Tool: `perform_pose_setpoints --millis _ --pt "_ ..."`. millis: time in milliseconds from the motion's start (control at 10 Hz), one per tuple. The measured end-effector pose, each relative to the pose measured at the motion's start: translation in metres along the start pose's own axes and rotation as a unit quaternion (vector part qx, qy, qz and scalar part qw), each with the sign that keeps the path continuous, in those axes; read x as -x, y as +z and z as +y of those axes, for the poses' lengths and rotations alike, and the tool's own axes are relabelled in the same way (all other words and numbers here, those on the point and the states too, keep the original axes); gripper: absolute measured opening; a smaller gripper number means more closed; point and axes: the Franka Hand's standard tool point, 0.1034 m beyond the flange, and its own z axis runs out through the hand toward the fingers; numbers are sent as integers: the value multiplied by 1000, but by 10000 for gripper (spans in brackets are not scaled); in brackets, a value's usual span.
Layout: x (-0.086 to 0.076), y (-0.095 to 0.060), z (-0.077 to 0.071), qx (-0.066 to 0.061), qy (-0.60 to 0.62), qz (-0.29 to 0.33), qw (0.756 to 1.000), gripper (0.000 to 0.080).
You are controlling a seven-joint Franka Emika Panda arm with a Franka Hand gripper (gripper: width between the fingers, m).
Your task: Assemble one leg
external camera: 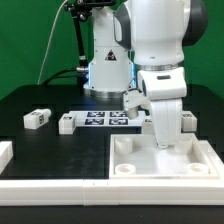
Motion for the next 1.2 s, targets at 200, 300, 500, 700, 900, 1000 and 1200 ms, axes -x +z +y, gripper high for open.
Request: perform_pose_setpoints --millis 200,300,500,700,900,1000,1200 --pt "0 0 2 -1 2 0 1000 60" --pt "0 0 2 -1 2 0 1000 60" --pt "1 0 2 -1 2 0 1000 249" --pt "1 0 2 -1 3 0 1000 422" --pt "1 0 2 -1 3 0 1000 598" --pt "1 0 2 -1 3 0 1000 634" --pt "1 0 2 -1 3 0 1000 646"
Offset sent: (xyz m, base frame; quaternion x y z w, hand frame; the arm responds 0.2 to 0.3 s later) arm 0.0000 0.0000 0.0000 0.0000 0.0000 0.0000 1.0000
